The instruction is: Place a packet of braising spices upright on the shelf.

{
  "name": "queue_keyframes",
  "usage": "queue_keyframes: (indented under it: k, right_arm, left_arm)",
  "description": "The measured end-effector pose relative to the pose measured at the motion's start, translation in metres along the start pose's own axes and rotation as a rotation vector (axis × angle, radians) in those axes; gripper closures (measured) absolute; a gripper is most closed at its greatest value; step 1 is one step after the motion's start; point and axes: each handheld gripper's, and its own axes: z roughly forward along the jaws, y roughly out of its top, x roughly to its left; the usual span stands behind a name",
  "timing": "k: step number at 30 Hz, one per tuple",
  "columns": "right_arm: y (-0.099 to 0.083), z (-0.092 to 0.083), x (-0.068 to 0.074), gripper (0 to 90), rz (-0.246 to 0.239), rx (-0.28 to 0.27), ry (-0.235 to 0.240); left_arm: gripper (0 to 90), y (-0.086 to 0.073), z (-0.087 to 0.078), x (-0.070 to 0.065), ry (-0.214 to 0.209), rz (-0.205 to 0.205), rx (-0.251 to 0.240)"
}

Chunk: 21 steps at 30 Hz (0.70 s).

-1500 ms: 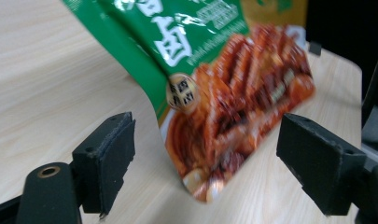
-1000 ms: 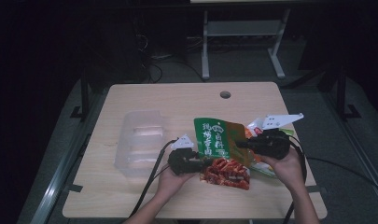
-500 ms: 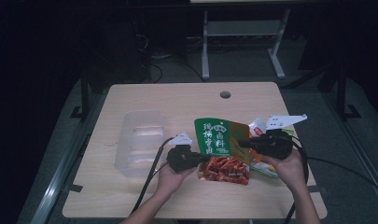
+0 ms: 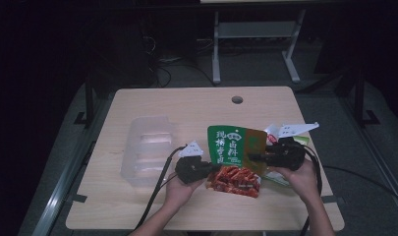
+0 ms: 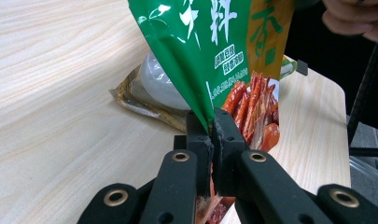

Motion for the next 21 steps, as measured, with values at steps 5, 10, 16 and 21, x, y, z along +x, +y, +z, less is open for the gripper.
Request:
queue_keyframes:
  k: [5,10,16,21]
  right_arm:
    - [-0.006,0.017,0.0,78.5,0.0,0.051,-0.01]
    - [-0.005,0.023,0.005,89.0,-0.021,0.081,-0.007]
    - [-0.001,0.024,0.011,89.3,-0.042,0.089,0.015]
    - [0.007,0.021,0.021,89.6,-0.078,0.077,0.031]
  left_arm:
    - [87.2,0.0,-0.001,-0.002,0.008,0.019,0.003]
    - [82.7,-0.003,-0.004,-0.006,0.035,0.043,0.012]
    - [51.3,-0.008,-0.014,-0.017,0.104,0.063,0.024]
    - [36.0,-0.024,-0.023,-0.03,0.136,0.109,0.032]
